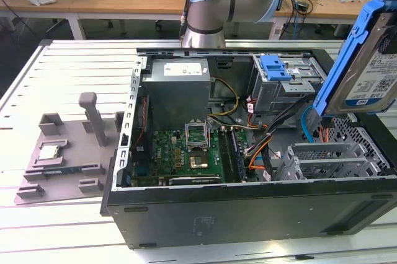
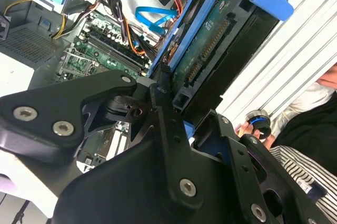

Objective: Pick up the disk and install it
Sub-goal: 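Pick up the disk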

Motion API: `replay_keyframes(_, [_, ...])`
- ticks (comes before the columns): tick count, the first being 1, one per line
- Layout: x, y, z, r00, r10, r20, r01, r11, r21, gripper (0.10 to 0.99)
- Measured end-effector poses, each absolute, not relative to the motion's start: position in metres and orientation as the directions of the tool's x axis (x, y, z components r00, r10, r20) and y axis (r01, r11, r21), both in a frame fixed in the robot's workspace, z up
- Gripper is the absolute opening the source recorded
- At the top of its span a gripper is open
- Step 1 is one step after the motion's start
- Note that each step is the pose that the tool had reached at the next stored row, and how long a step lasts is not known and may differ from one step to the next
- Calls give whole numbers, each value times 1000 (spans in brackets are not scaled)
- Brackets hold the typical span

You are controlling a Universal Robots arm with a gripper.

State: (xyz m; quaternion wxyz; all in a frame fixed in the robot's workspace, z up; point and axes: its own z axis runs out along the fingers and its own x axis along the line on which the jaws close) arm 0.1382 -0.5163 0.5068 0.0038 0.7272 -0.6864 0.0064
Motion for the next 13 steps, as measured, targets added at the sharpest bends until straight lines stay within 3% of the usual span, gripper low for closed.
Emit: replay_keyframes(13, [141, -518, 499, 58, -998, 14, -998, -58, -3, 369])
